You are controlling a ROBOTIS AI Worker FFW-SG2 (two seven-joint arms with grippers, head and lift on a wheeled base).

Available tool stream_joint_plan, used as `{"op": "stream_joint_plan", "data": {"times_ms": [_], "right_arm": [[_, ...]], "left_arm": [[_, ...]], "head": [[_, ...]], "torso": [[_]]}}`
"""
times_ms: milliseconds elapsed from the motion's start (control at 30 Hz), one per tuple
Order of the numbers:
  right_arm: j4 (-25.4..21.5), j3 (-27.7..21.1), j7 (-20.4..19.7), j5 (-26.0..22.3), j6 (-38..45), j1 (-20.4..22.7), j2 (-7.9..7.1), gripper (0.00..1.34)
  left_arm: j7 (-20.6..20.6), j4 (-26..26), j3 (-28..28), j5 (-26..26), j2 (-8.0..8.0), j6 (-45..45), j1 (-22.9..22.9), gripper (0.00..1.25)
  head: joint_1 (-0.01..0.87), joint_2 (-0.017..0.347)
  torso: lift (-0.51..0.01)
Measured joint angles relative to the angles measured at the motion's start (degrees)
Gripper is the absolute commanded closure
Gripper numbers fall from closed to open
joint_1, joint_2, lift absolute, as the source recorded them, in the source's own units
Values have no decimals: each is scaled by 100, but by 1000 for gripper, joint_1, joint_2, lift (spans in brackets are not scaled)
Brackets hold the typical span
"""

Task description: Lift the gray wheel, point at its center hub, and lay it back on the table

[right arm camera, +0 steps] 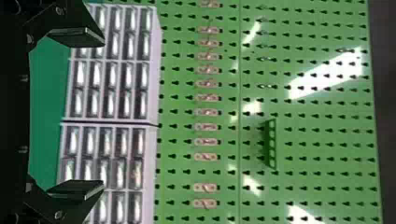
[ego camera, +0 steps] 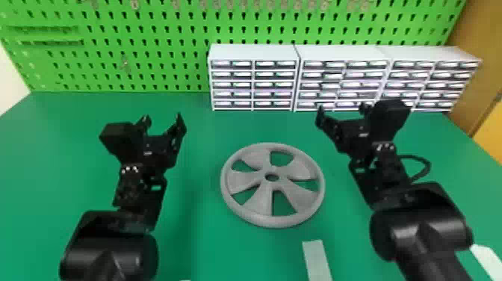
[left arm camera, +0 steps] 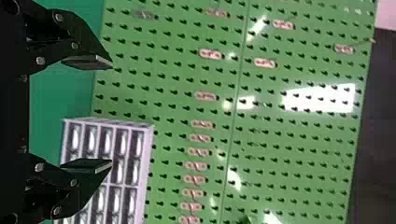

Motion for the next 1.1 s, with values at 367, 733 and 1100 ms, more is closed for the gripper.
{"op": "stream_joint_plan", "data": {"times_ms": [367,733,1100], "right_arm": [[111,253,-4,-198,-412,-1071,-138,217],[122,415,-4,-249,-838,-2274,-167,214],[-139,236,-4,-143,-1172,-3537,-157,217]], "left_arm": [[-323,220,115,-577,-9,-475,-1272,498],[-320,257,115,-856,143,-932,-2594,498],[-229,73,-111,-860,374,-1403,-4042,498]], "head": [[692,48],[692,48],[692,48]], "torso": [[-96],[-96],[-96]]}}
